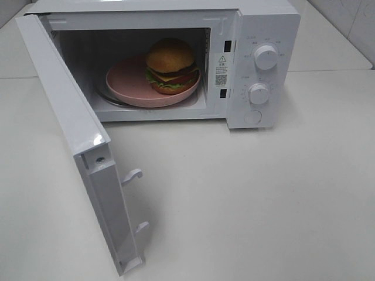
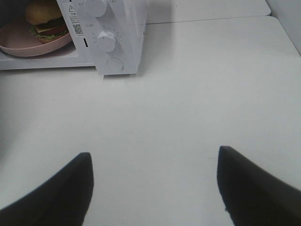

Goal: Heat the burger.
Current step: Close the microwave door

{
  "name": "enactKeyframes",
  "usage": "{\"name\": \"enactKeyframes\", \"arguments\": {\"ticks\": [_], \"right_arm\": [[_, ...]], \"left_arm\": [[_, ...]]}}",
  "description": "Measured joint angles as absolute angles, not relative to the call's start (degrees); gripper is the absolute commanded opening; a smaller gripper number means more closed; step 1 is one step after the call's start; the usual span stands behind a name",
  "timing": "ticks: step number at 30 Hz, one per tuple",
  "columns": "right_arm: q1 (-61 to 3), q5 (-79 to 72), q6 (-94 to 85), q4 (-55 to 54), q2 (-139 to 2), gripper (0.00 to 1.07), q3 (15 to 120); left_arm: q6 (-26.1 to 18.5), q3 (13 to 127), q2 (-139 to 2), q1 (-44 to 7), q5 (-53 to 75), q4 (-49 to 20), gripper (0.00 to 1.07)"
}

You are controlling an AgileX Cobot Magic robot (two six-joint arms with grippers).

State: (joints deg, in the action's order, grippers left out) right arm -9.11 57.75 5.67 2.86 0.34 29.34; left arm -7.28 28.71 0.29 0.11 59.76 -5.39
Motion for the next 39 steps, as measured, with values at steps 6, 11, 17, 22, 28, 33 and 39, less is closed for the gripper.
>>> {"name": "enactKeyframes", "arguments": {"ticks": [6,11,17,22,28,33,39], "right_arm": [[-9.11,57.75,5.61,2.86,0.34,0.71,29.11],[-9.11,57.75,5.21,2.64,0.34,0.71,29.11],[-9.11,57.81,5.16,2.64,0.34,0.71,29.11],[-9.11,57.81,5.16,2.64,0.34,0.71,29.11],[-9.11,57.81,5.16,2.64,0.34,0.71,29.11],[-9.11,57.81,5.16,2.64,0.34,0.71,29.11],[-9.11,57.81,5.16,2.64,0.34,0.71,29.11]], "left_arm": [[-7.28,28.71,0.29,0.11,59.76,-5.44,0.0],[-7.33,28.76,0.29,0.11,59.7,-5.67,0.0],[-7.45,29.45,0.06,0.11,53.17,-5.73,0.0],[-7.45,27.04,-4.13,0.11,40.34,-6.88,0.0],[-7.45,23.66,-13.18,0.11,31.0,-9.57,0.0],[-8.02,23.26,-22.57,0.11,25.27,-13.18,0.0],[-14.78,23.26,-33.06,0.11,20.68,-20.34,0.0]]}}
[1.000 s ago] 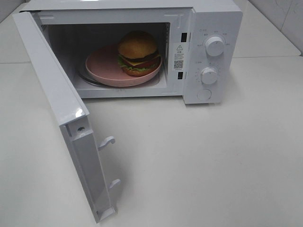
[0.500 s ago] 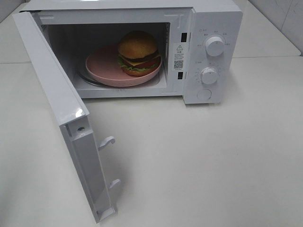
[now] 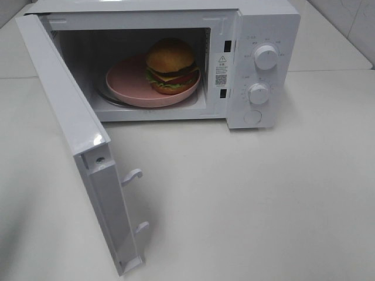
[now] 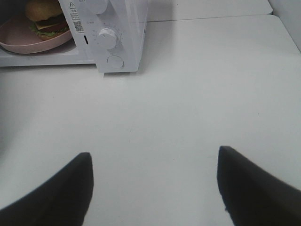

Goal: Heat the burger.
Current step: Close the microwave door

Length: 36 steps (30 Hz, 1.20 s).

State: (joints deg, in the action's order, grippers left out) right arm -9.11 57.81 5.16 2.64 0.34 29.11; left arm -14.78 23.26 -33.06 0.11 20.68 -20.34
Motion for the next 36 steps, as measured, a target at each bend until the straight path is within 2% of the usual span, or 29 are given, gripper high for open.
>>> {"name": "enactKeyframes", "arguments": {"ticks": [1,2,3,4,5,6,7,8,9,10,11,12,13,14,18,20,23,28,36], "right_arm": [[-9.11,57.81,5.16,2.64,0.34,0.71,29.11],[-9.11,57.81,5.16,2.64,0.34,0.71,29.11],[-9.11,57.81,5.16,2.64,0.34,0.71,29.11],[-9.11,57.81,5.16,2.64,0.34,0.71,29.11],[-9.11,57.81,5.16,2.64,0.34,0.71,29.11],[-9.11,57.81,5.16,2.64,0.34,0.71,29.11],[-9.11,57.81,5.16,2.64,0.34,0.71,29.11],[-9.11,57.81,5.16,2.64,0.34,0.71,29.11],[-9.11,57.81,5.16,2.64,0.34,0.71,29.11],[-9.11,57.81,5.16,2.64,0.34,0.71,29.11],[-9.11,57.81,5.16,2.64,0.34,0.71,29.11],[-9.11,57.81,5.16,2.64,0.34,0.71,29.11],[-9.11,57.81,5.16,2.64,0.34,0.71,29.11],[-9.11,57.81,5.16,2.64,0.34,0.71,29.11],[-9.11,57.81,5.16,2.64,0.34,0.71,29.11],[-9.11,57.81,5.16,2.64,0.34,0.71,29.11],[-9.11,57.81,5.16,2.64,0.34,0.71,29.11],[-9.11,57.81,5.16,2.64,0.34,0.71,29.11],[-9.11,57.81,5.16,2.64,0.34,0.71,29.11]], "left_arm": [[-19.94,23.26,-37.01,-0.23,19.14,-24.35,0.0],[-19.94,23.26,-37.01,-0.23,19.14,-24.35,0.0],[-25.55,23.26,-41.25,-1.09,17.7,-28.19,0.0],[-28.42,23.26,-43.32,-1.89,16.96,-30.31,0.0],[-28.42,23.26,-43.32,-1.89,16.96,-30.31,0.0],[-33.35,23.26,-46.87,-3.44,15.64,-33.92,0.0],[-35.29,23.26,-48.47,-4.18,15.01,-35.87,0.0],[-35.29,23.26,-48.47,-4.18,15.01,-35.87,0.0],[-39.08,23.26,-52.14,-6.42,13.46,-39.02,0.0],[-39.08,23.26,-52.14,-6.42,13.46,-39.02,0.0],[-42.28,23.26,-55.18,-8.71,11.4,-41.94,0.0],[-43.43,23.26,-56.84,-9.97,10.2,-42.86,0.0],[-43.43,23.26,-56.84,-9.97,10.2,-42.86,0.0],[-44.98,23.26,-59.93,-12.55,7.79,-44.18,0.0],[-45.84,23.26,-63.83,-16.1,3.27,-44.86,0.0],[-46.07,23.61,-68.75,-20.51,-1.95,-45.03,0.0],[-46.07,24.01,-69.79,-21.31,-2.52,-45.03,0.0],[-46.29,29.51,-77.46,-25.61,-3.84,-43.95,0.0],[-46.35,37.53,-86.57,-27.85,-4.13,-43.77,0.0]]}}
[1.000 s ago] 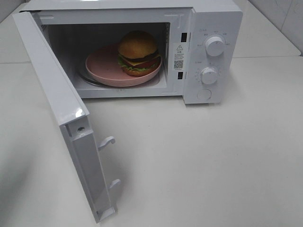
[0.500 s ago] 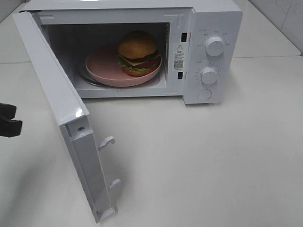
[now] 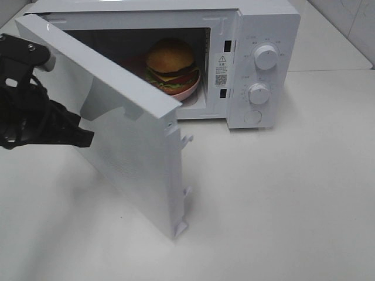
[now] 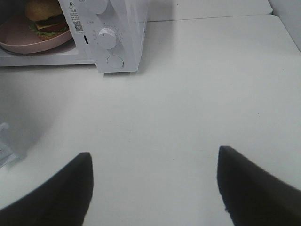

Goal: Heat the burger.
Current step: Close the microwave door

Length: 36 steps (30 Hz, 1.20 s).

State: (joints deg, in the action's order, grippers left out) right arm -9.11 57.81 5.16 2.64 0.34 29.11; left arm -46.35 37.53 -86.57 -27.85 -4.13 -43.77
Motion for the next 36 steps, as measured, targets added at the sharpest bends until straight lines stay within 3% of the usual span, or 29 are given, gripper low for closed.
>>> {"name": "enactKeyframes", "arguments": {"ticks": [25,36], "right_arm": [[-9.11,57.81,5.1,2.64,0.34,0.71,29.11],[-9.11,57.81,5.1,2.64,0.34,0.71,29.11]], "left_arm": [[-46.29,60.05,-103.65,-32.37,-4.81,-43.77,0.0],[-46.29,70.36,-112.24,-35.81,1.32,-43.66,0.0]]}}
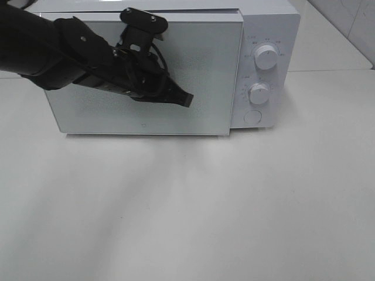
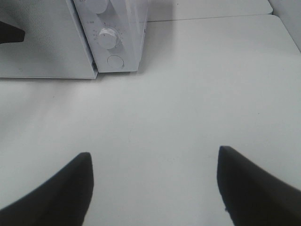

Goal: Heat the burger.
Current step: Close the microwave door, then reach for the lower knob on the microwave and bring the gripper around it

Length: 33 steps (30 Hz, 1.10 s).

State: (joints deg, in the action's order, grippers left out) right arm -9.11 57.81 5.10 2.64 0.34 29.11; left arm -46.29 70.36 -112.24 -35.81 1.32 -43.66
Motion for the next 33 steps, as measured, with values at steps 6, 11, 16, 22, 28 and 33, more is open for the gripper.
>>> {"name": "enactKeyframes", "arguments": {"ticks": [6,11,16,22,28,33], "right_arm": [[-9.11,57.81,5.1,2.64,0.34,0.71,29.11],[-9.11,57.81,5.1,2.64,0.34,0.71,29.11],[-9.11,57.81,5.1,2.64,0.34,0.71,29.11],[-9.11,57.81,5.1,2.64,0.34,0.71,29.11],[-9.11,57.81,5.1,2.64,0.34,0.71,29.11],[-9.11,57.81,5.1,2.64,0.34,0.71,29.11]], "left_arm": [[-43.6,77.75,-116.88,-38.33,2.35,-45.84,0.0],[-43.03,81.65,-119.18,-39.42,2.06,-46.24,0.0],[-42.63,84.45,-121.52,-40.57,3.09,-46.87,0.0],[-43.43,85.43,-122.44,-40.85,6.88,-46.07,0.0],[-45.44,86.52,-122.5,-40.11,14.78,-44.0,0.0],[-45.61,86.57,-121.3,-39.53,25.44,-39.88,0.0]]}}
